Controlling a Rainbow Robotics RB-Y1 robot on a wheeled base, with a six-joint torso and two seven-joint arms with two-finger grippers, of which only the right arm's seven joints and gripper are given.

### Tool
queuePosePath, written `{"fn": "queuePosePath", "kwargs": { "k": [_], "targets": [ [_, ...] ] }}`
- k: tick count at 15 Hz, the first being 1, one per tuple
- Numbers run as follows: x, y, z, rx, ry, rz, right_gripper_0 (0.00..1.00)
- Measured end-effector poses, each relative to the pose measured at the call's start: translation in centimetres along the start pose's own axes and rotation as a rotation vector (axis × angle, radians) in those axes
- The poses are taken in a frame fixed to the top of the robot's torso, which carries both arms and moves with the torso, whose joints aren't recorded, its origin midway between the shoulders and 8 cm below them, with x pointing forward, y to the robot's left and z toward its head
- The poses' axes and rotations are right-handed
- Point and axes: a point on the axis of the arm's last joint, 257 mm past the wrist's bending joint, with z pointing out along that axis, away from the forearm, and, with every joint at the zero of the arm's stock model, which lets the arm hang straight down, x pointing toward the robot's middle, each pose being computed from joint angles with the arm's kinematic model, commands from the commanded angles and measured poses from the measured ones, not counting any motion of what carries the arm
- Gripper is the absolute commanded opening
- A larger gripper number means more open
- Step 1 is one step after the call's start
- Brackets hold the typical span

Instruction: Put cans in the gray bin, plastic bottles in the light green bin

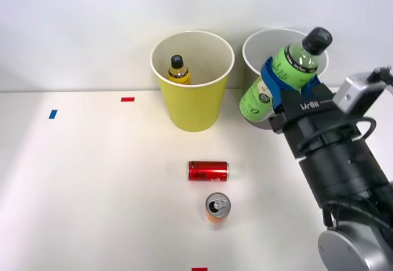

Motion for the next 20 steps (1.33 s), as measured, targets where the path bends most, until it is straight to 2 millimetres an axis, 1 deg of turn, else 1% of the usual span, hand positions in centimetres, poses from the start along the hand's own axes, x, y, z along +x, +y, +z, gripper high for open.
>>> {"fn": "queuePosePath", "kwargs": {
  "k": [1, 2, 5, 7, 9, 11, 13, 15, 16, 18, 19, 20],
  "targets": [
    [-1.0, 0.4, 1.4, -0.009, -0.001, 0.003, 0.0],
    [-1.6, 0.6, 2.5, -0.014, 0.007, 0.008, 0.0],
    [-2.7, 1.5, 5.7, -0.036, 0.036, 0.022, 0.0],
    [-1.6, 1.8, 8.1, -0.051, 0.04, 0.057, 0.0],
    [-0.5, 2.3, 11.1, -0.067, 0.043, 0.074, 0.0],
    [0.2, 3.0, 14.2, -0.085, 0.051, 0.074, 0.0],
    [1.2, 3.8, 16.8, -0.102, 0.067, 0.066, 0.0],
    [2.2, 4.7, 19.0, -0.119, 0.074, 0.053, 0.0],
    [2.9, 4.9, 19.8, -0.123, 0.082, 0.045, 0.0],
    [3.3, 5.7, 20.9, -0.137, 0.078, 0.027, 0.01],
    [3.2, 5.9, 21.2, -0.141, 0.076, 0.017, 0.25],
    [3.1, 6.0, 21.4, -0.143, 0.074, 0.006, 0.82]
  ]
}}
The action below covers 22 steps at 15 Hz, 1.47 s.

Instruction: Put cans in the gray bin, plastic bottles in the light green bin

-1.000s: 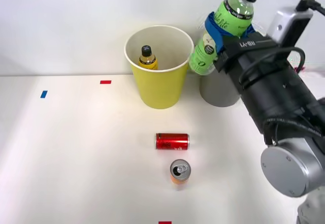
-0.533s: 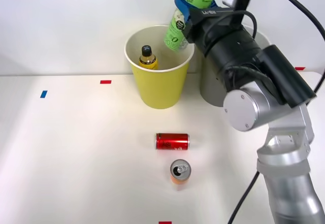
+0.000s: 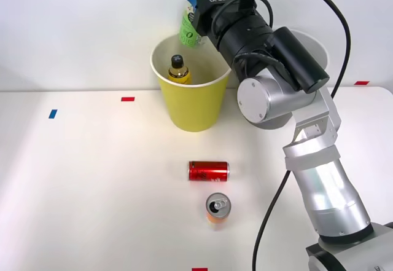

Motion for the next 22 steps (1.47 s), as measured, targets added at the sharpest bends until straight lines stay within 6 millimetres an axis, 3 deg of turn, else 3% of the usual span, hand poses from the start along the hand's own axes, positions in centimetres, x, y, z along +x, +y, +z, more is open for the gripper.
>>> {"fn": "queuePosePath", "kwargs": {
  "k": [1, 18, 22],
  "targets": [
    [0.0, -0.1, 0.0, 0.001, 0.001, -0.012, 1.0],
    [1.8, 0.7, -0.5, -0.026, 0.035, -0.117, 1.0],
    [1.7, 0.9, -3.5, -0.045, -0.028, -0.138, 1.0]
  ]
}}
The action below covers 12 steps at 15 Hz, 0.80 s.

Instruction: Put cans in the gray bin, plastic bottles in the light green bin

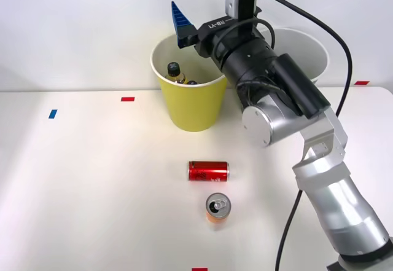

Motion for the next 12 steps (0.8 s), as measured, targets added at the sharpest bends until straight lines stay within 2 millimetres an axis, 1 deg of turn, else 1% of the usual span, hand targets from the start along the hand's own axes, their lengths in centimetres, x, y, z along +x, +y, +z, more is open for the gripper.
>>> {"fn": "queuePosePath", "kwargs": {
  "k": [2, 3, 5, 7, 9, 12],
  "targets": [
    [-0.2, -0.2, -2.3, 0.002, -0.026, 0.011, 1.0],
    [0.1, -0.6, -3.8, 0.012, -0.036, 0.016, 1.0],
    [1.5, -1.7, -7.1, 0.04, -0.03, 0.021, 1.0],
    [2.6, -2.6, -11.0, 0.065, -0.004, 0.029, 1.0],
    [2.9, -3.3, -14.9, 0.091, 0.024, 0.038, 1.0],
    [3.8, -4.8, -21.2, 0.149, 0.09, 0.049, 1.0]
  ]
}}
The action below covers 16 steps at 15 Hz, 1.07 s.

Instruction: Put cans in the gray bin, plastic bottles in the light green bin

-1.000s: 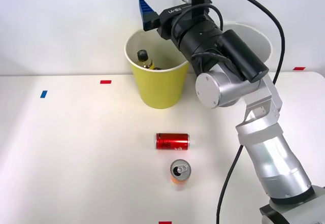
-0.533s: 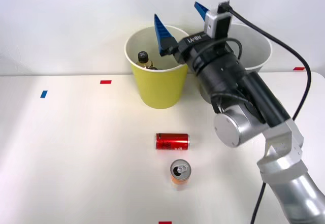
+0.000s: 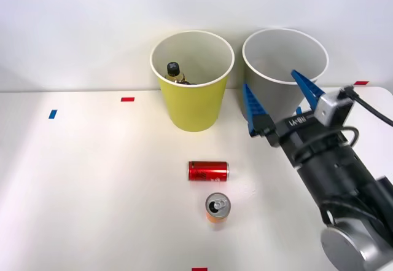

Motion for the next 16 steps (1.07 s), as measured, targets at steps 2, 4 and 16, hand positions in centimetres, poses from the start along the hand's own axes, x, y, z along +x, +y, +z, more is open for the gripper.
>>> {"fn": "queuePosePath", "kwargs": {
  "k": [2, 4, 16],
  "targets": [
    [0.9, -1.8, -3.6, 0.045, 0.029, -0.002, 1.0],
    [1.9, -3.4, -6.6, 0.083, 0.058, -0.01, 1.0],
    [10.8, -7.7, -17.7, 0.308, 0.31, -0.007, 1.0]
  ]
}}
